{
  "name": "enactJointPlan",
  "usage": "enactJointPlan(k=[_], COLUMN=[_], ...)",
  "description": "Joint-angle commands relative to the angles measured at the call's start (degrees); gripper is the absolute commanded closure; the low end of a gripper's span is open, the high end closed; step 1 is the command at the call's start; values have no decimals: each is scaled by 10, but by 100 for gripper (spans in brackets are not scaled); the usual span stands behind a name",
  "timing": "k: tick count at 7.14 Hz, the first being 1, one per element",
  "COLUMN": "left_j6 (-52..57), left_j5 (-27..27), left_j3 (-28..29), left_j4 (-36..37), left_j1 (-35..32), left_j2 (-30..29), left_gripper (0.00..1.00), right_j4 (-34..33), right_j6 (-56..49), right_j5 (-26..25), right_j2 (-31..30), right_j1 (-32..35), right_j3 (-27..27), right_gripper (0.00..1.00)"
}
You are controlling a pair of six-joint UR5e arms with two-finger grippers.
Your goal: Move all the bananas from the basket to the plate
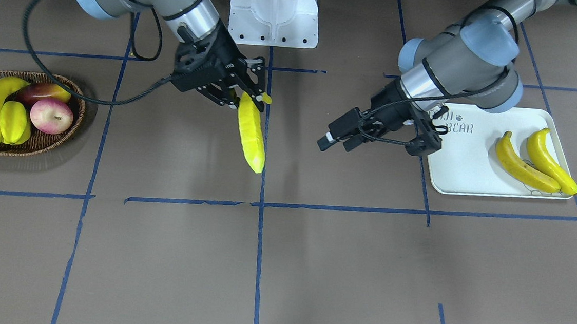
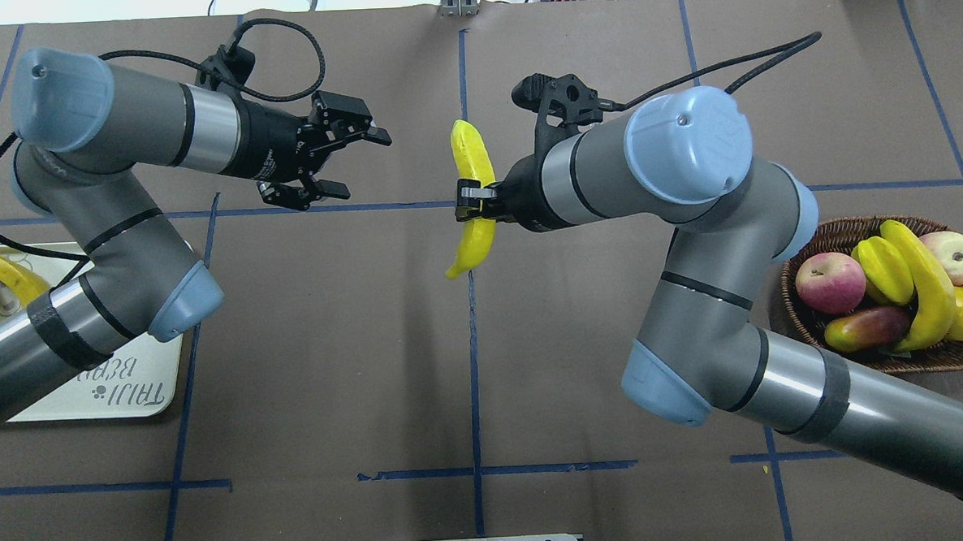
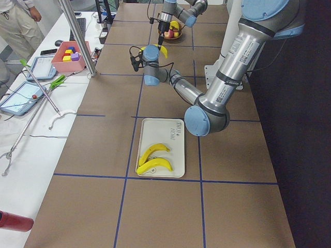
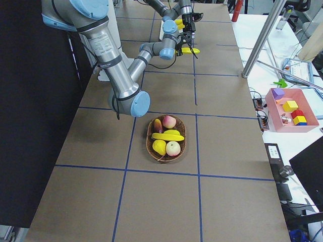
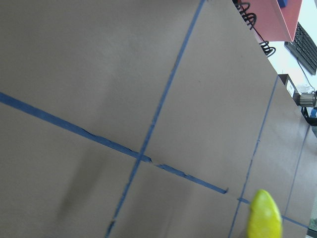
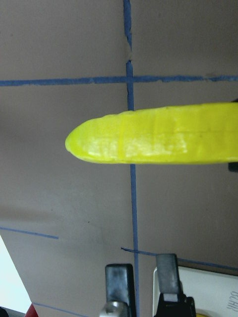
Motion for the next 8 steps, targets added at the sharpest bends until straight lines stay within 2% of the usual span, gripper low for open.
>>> enactJointPlan(k=[1, 3, 4, 5, 6, 7, 8], left_j6=[-12, -12, -12, -12, -11, -10, -8], left_j5=[2, 16, 46, 50, 50, 50, 51], left_j3=[4, 8, 8, 8, 8, 9, 9], left_j4=[0, 5, 6, 6, 6, 7, 8], left_j1=[23, 38, 53, 54, 53, 53, 53], left_j2=[-21, -33, -33, -32, -31, -29, -27], left_gripper=[0, 0, 0, 5, 36, 71, 95], right_j4=[38, 39, 39, 40, 41, 41, 41], right_j6=[14, 15, 16, 16, 16, 15, 12], right_j5=[-28, -35, -35, -34, -34, -34, -34], right_j2=[31, 41, 45, 45, 45, 45, 45], right_j1=[-23, -31, -32, -34, -34, -34, -34], right_j3=[-39, -38, -38, -37, -36, -34, -33], right_gripper=[99, 99, 99, 99, 99, 98, 93])
